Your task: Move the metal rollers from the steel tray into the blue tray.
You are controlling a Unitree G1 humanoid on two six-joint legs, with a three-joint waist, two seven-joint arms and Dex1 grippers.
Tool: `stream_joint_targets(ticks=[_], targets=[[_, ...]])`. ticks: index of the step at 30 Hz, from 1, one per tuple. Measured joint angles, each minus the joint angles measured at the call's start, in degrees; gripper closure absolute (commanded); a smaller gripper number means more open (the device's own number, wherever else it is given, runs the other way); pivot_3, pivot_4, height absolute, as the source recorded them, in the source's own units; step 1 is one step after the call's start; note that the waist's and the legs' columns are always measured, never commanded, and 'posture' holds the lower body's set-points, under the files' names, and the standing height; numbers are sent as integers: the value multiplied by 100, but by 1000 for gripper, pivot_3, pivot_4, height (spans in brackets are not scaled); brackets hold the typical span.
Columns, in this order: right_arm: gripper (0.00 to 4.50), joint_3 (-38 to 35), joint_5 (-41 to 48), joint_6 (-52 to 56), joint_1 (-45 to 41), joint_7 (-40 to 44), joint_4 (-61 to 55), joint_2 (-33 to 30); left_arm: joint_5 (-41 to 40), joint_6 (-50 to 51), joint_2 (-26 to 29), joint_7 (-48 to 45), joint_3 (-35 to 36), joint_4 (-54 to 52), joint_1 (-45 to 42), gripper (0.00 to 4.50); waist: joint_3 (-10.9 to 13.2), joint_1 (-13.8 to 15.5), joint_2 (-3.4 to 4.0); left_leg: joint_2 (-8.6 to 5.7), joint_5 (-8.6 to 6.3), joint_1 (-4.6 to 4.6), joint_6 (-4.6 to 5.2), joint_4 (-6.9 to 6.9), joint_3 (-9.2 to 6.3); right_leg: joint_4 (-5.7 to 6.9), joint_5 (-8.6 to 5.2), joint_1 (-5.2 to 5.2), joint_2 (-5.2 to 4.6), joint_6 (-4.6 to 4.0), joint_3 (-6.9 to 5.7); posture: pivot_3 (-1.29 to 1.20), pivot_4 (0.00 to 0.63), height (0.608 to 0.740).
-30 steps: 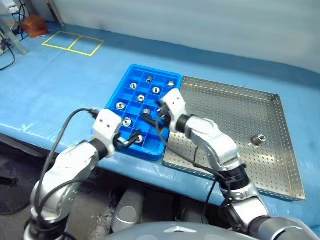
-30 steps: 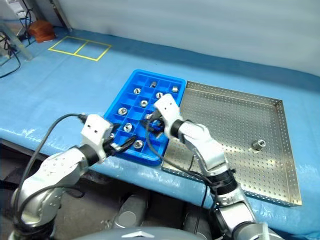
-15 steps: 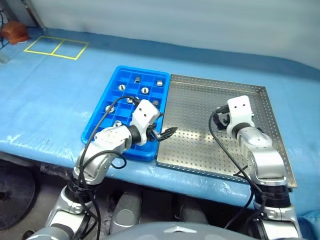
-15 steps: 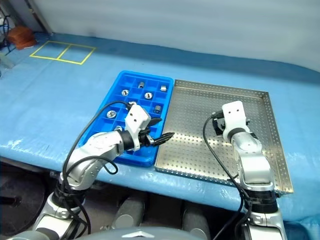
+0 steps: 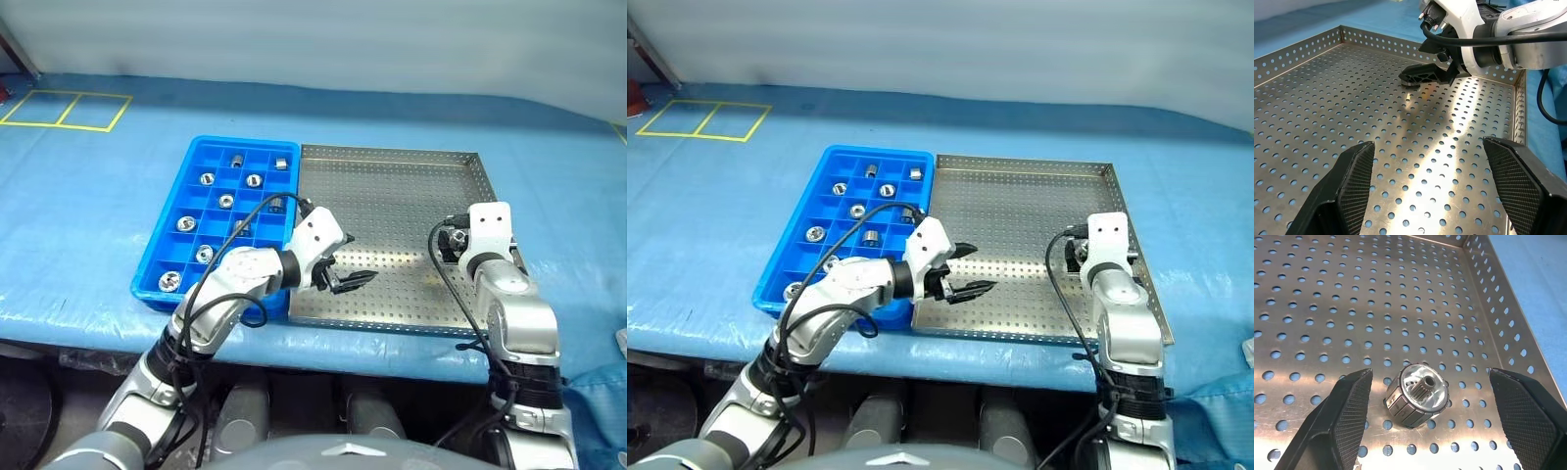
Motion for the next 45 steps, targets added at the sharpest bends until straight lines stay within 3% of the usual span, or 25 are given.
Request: stream_joint_targets(ticks=[7, 15, 16, 19, 38, 45], targets=[[497, -60, 76, -217, -133, -39, 551, 35, 41, -1, 15, -29, -9, 0, 2, 605, -1, 2, 2, -1, 1, 1, 1, 4, 1, 1, 1, 2, 0, 2, 3, 205, 150, 740], [2982, -79, 188, -297, -225, -30, 663, 30, 157, 2, 47, 15, 6, -1, 46, 605, -3, 15, 5, -2, 1, 1, 2, 3, 0, 2, 2, 2, 0, 3, 3, 226, 150, 740], [2982, -73, 190, -303, -233, -14, 661, 27, 161, 2, 48, 17, 9, -1, 57, 605, -3, 17, 5, -2, 1, 1, 2, 3, 0, 2, 2, 2, 0, 3, 3, 226, 150, 740], [3611, -56, 206, -310, -244, 8, 654, 27, 175, 3, 66, 31, 11, -1, 90, 605, -3, 19, 5, -2, 2, 4, 3, 5, 0, 2, 2, 6, 0, 3, 3, 226, 150, 740], [3624, -25, 318, -262, -262, 60, 535, 140, 175, 29, 137, 137, 111, -16, 236, 605, -5, 16, 9, -2, 2, 5, 3, 4, 0, 4, 3, 6, 0, 4, 5, 235, 150, 740], [3624, 436, 1239, 271, -228, 1108, -854, 151, 136, 196, 378, 365, 677, -494, 741, 605, -7, -4, 14, 3, 2, 7, 4, -3, -4, 10, -1, 0, 6, -3, 3, 237, 150, 740]])
